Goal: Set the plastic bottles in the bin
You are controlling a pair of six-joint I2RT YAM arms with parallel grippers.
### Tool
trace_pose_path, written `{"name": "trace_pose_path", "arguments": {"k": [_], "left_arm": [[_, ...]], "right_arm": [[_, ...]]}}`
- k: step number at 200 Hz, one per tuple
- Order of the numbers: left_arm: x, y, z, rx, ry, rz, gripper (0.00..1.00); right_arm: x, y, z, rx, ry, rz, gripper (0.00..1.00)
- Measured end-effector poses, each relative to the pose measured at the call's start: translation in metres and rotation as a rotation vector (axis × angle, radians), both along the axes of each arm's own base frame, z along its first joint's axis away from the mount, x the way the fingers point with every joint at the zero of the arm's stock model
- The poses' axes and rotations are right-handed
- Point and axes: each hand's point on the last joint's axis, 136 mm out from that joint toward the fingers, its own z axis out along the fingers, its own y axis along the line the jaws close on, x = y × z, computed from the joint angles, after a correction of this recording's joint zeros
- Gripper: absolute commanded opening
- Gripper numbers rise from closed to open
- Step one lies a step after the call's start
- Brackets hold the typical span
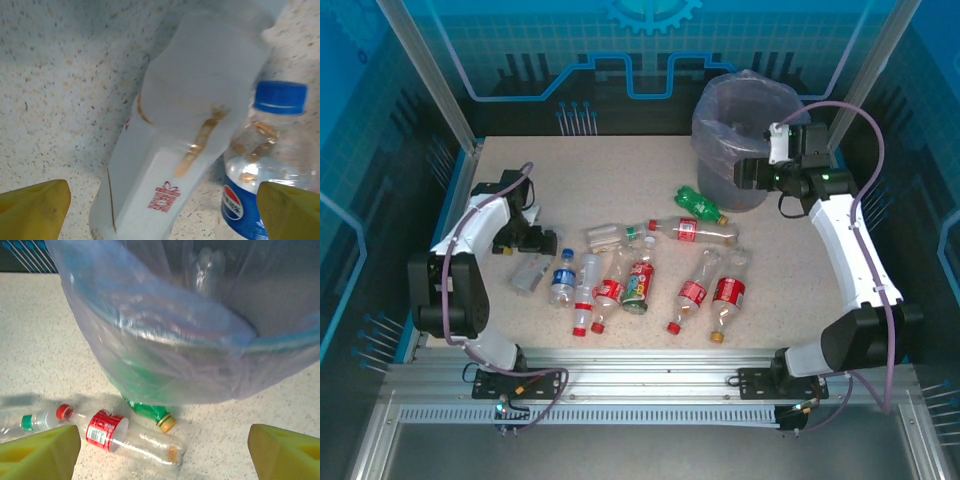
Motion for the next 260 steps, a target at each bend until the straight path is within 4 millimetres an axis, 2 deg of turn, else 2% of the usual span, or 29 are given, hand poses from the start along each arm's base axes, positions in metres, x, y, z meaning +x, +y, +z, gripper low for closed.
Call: {"name": "trace_pose_path", "arguments": {"k": [26, 57, 83, 106, 123, 153, 184, 203, 215, 237, 260], "left_arm": [[-0.008, 0.001, -0.015, -0.006, 0.065, 0.004, 0.99], [-0.016, -0.002, -0.031, -0.021, 0.136, 0.004, 0.98], [-0.021, -0.003, -0.046, -0.030, 0.197, 0.003, 0.89], [-0.024, -0.003, -0.057, -0.033, 0.237, 0.007, 0.76], [-0.023, -0.004, -0.058, -0.036, 0.239, 0.005, 0.67], [-0.023, -0.004, -0.058, -0.040, 0.237, 0.008, 0.61], [-0.021, -0.004, -0.055, -0.039, 0.226, 0.010, 0.60], [-0.011, -0.004, -0.046, -0.037, 0.185, 0.009, 0.60], [0.001, -0.004, -0.033, -0.035, 0.135, 0.004, 0.60], [0.037, -0.011, 0.007, -0.030, -0.018, -0.023, 0.61], [0.070, -0.038, 0.053, -0.051, -0.180, -0.097, 0.61]], "right_arm": [[0.000, 0.000, -0.009, 0.017, 0.013, -0.002, 0.88], [0.001, 0.002, -0.006, 0.036, -0.007, -0.001, 0.88], [-0.001, 0.002, -0.003, 0.050, -0.026, -0.001, 0.88], [-0.006, 0.000, -0.006, 0.055, -0.028, -0.002, 0.88], [-0.008, -0.002, -0.008, 0.061, -0.023, -0.005, 0.88], [-0.009, -0.005, -0.009, 0.069, -0.020, -0.012, 0.88], [-0.010, -0.002, -0.010, 0.093, -0.013, -0.006, 0.88], [-0.010, 0.001, -0.009, 0.107, -0.010, 0.000, 0.88], [-0.011, 0.006, -0.009, 0.117, -0.008, 0.011, 0.88], [-0.015, 0.027, -0.009, 0.137, 0.000, 0.059, 0.88], [-0.023, 0.062, -0.007, 0.166, 0.007, 0.146, 0.88]]}}
